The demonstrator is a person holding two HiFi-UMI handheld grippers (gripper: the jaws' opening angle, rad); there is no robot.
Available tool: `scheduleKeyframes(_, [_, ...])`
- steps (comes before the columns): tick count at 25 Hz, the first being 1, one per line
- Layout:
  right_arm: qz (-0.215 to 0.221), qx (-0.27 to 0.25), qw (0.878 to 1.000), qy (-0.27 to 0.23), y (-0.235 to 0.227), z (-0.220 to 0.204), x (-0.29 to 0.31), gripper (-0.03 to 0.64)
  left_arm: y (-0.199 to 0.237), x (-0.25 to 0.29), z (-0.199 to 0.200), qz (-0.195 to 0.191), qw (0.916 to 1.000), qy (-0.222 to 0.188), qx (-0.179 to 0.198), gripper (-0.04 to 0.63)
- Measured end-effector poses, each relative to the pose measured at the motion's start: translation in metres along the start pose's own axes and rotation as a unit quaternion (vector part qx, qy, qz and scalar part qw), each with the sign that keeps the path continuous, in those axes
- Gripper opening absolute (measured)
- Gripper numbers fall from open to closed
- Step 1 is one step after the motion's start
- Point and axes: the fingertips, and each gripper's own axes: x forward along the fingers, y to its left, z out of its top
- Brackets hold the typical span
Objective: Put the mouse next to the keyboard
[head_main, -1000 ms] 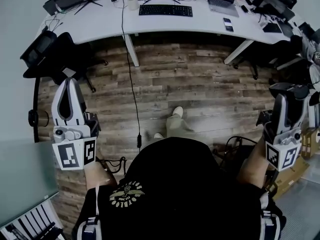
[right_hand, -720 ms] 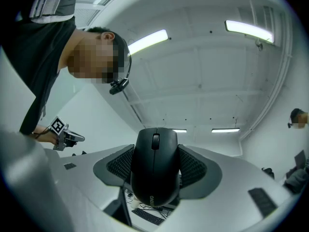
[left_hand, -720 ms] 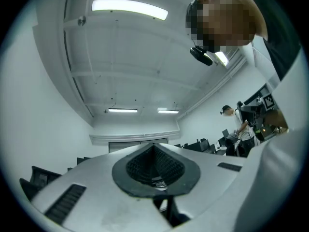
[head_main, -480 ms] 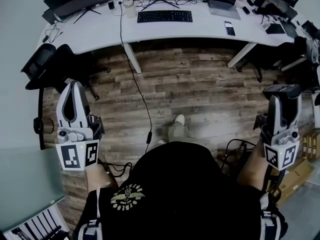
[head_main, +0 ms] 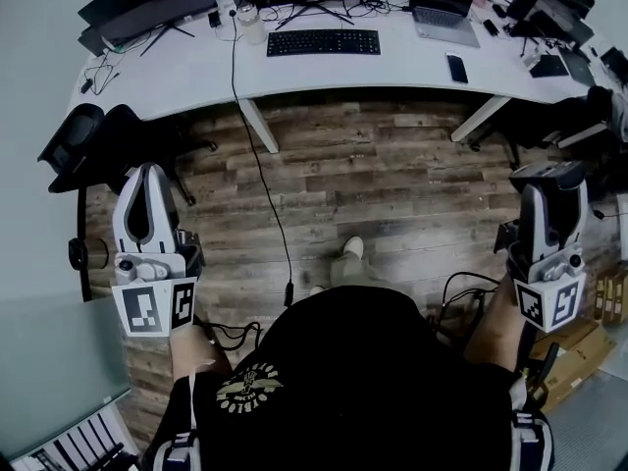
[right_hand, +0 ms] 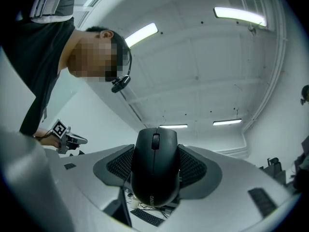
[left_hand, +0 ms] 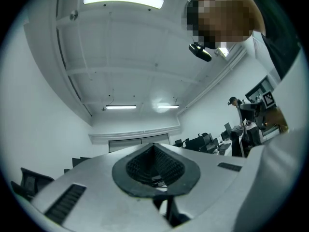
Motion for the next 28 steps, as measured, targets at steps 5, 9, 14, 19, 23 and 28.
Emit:
scheduleKeyframes(5, [0.002,0.006,1.000,0.004,-0.025,-0.021,0.021,0.285,-0.012,0.043,-0.007,-0.012,0.9999,0.000,0.005,0.002])
scheduleKeyframes(9, [0.001,0.009,1.000,0.003,-0.052,-0.032,0.038,0.285,-0.020,0.076,-0.006,-0.013,0.9999,-0.006,0.005,0.002])
scheduleKeyframes(14, [0.009,0.020,1.000,-0.013,-0.082,-0.044,0.061,0.285,-0.023,0.104,0.002,0.000,0.9998,-0.019,0.008,0.002])
scheduleKeyframes(19, [0.026,0.029,0.999,-0.027,-0.102,-0.050,0.081,0.285,-0.029,0.118,0.007,0.016,0.9995,-0.026,0.010,0.002])
scheduleKeyframes(23, [0.037,0.035,0.998,-0.029,-0.108,-0.057,0.088,0.285,-0.034,0.125,0.005,0.022,0.9995,-0.018,0.016,0.002])
scheduleKeyframes(28, [0.040,0.045,0.998,-0.027,-0.115,-0.068,0.094,0.285,-0.034,0.134,0.003,0.030,0.9992,-0.020,0.019,0.002])
